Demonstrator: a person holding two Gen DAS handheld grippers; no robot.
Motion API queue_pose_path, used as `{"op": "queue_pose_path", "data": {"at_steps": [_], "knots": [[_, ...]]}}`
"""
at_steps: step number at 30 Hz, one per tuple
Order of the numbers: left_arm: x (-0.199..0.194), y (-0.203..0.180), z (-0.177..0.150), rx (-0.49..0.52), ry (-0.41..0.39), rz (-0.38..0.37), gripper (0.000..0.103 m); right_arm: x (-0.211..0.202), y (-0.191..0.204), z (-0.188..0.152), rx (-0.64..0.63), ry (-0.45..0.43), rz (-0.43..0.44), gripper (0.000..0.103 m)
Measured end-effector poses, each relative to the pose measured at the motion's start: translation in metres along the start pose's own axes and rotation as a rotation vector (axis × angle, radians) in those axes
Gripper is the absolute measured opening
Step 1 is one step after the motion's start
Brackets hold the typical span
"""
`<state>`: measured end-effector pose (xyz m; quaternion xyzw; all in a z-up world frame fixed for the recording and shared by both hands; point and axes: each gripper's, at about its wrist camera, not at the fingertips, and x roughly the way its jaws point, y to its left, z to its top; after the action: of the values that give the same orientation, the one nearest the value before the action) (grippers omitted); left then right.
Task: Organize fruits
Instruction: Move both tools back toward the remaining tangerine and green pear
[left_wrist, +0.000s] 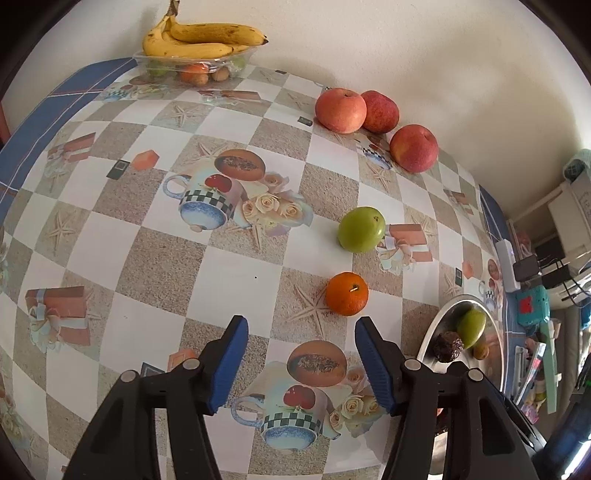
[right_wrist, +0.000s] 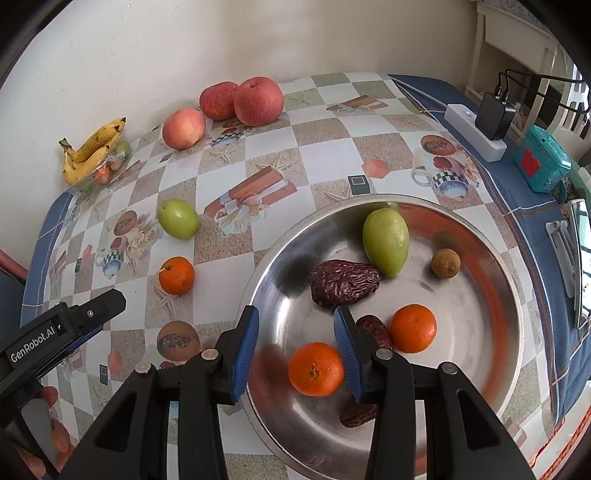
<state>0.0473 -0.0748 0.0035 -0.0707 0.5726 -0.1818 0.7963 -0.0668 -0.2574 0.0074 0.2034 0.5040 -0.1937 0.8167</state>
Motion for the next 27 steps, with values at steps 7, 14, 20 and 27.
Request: {"op": "queue_pose_path", "data": {"at_steps": [7, 14, 20, 27], "knots": [[0.004, 0.002, 0.000, 0.003, -0.003, 0.047, 0.089, 0.006, 0.000, -0.001, -0.002, 0.011, -0.018, 0.089], [0.007, 0.014, 0.002, -0.024, -0.029, 0.124, 0.103, 0.010, 0.001, -0.003, -0.028, 0.002, -0.063, 0.093], [0.008, 0.016, 0.003, -0.016, -0.042, 0.144, 0.103, 0.010, 0.008, 0.000, -0.050, -0.027, -0.035, 0.093], [0.008, 0.021, 0.009, -0.008, -0.058, 0.204, 0.103, 0.008, 0.029, 0.009, -0.039, -0.087, 0.029, 0.093]]}}
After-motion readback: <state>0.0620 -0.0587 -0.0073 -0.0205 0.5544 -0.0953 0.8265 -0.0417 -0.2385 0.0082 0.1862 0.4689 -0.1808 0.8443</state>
